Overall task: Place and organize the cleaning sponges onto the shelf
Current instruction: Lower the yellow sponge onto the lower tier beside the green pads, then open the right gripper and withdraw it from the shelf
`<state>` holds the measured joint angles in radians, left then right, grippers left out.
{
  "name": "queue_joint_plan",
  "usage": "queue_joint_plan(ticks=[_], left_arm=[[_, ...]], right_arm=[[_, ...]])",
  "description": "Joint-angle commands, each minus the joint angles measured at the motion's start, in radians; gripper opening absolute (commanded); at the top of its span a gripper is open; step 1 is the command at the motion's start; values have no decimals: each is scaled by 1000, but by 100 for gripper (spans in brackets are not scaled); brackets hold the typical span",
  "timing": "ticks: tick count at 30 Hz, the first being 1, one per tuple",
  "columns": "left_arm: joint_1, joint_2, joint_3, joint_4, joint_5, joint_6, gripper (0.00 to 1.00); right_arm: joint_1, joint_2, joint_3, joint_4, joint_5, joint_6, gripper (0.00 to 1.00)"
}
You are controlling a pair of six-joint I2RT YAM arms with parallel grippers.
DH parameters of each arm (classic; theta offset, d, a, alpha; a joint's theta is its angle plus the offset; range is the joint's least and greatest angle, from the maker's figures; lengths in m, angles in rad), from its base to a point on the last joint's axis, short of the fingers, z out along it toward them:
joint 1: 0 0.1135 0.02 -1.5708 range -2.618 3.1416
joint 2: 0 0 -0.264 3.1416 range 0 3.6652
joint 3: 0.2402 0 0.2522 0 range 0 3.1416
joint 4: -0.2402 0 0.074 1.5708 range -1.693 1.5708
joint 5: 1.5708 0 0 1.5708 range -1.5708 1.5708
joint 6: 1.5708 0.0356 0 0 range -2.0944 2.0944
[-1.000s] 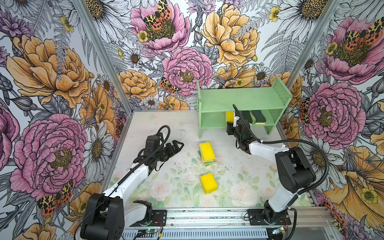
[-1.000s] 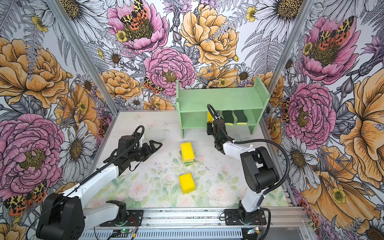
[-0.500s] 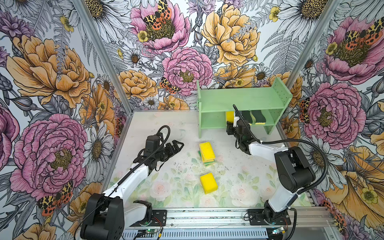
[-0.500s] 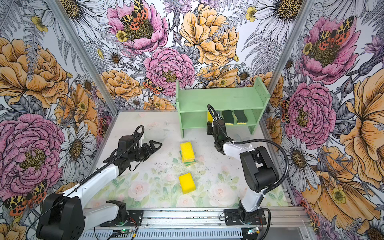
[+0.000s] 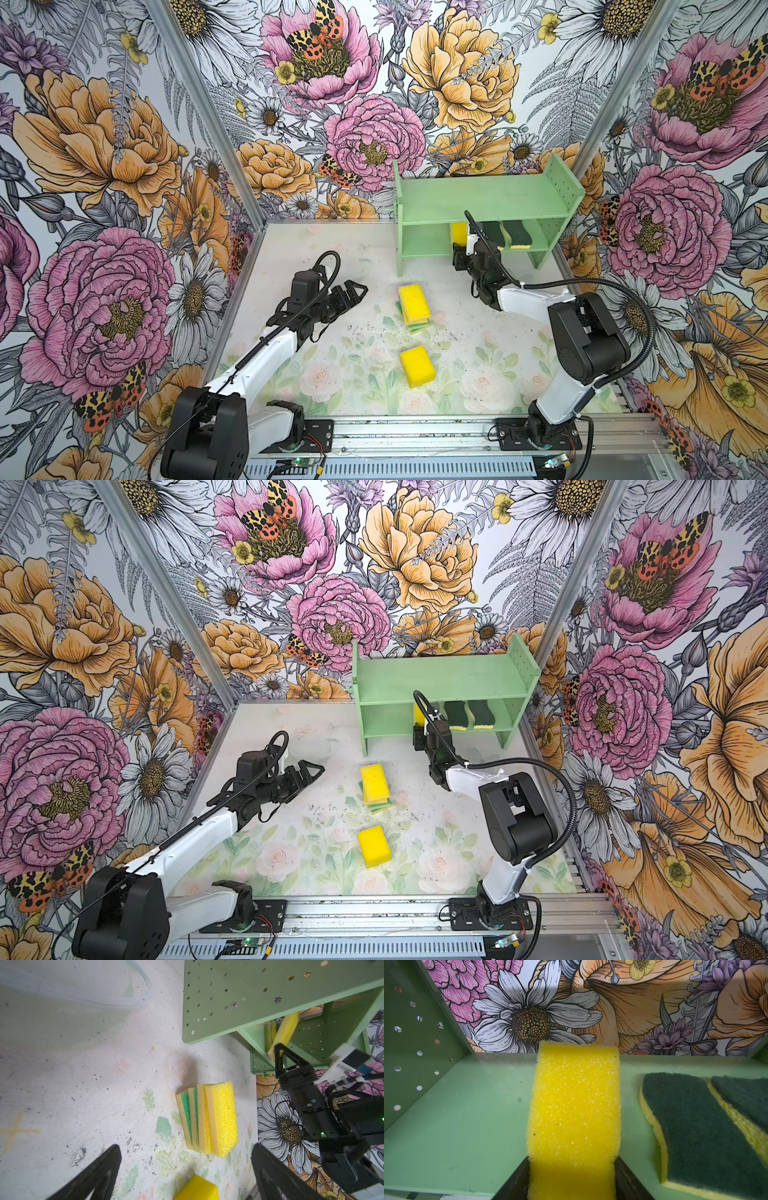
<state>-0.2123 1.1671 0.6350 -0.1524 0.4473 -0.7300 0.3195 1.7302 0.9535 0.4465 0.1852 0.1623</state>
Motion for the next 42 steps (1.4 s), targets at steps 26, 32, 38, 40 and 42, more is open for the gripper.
queue_joint_plan(ticks=[26, 32, 38, 40, 42], left_arm=[[8, -14, 2, 16, 19, 9, 99], [9, -26, 0, 7, 14, 9, 99], [8, -27, 2, 4, 13, 9, 99], [8, -27, 3, 1, 14, 9, 99], [7, -30, 2, 2, 13, 9, 99]], right_arm=[[15, 45, -17, 71, 11, -33, 68], [20, 42, -24, 92, 21, -26, 72], [30, 42, -30, 111, 43, -23, 74], [33, 37, -35, 121, 49, -25, 75], [36, 31, -38, 123, 49, -26, 76]])
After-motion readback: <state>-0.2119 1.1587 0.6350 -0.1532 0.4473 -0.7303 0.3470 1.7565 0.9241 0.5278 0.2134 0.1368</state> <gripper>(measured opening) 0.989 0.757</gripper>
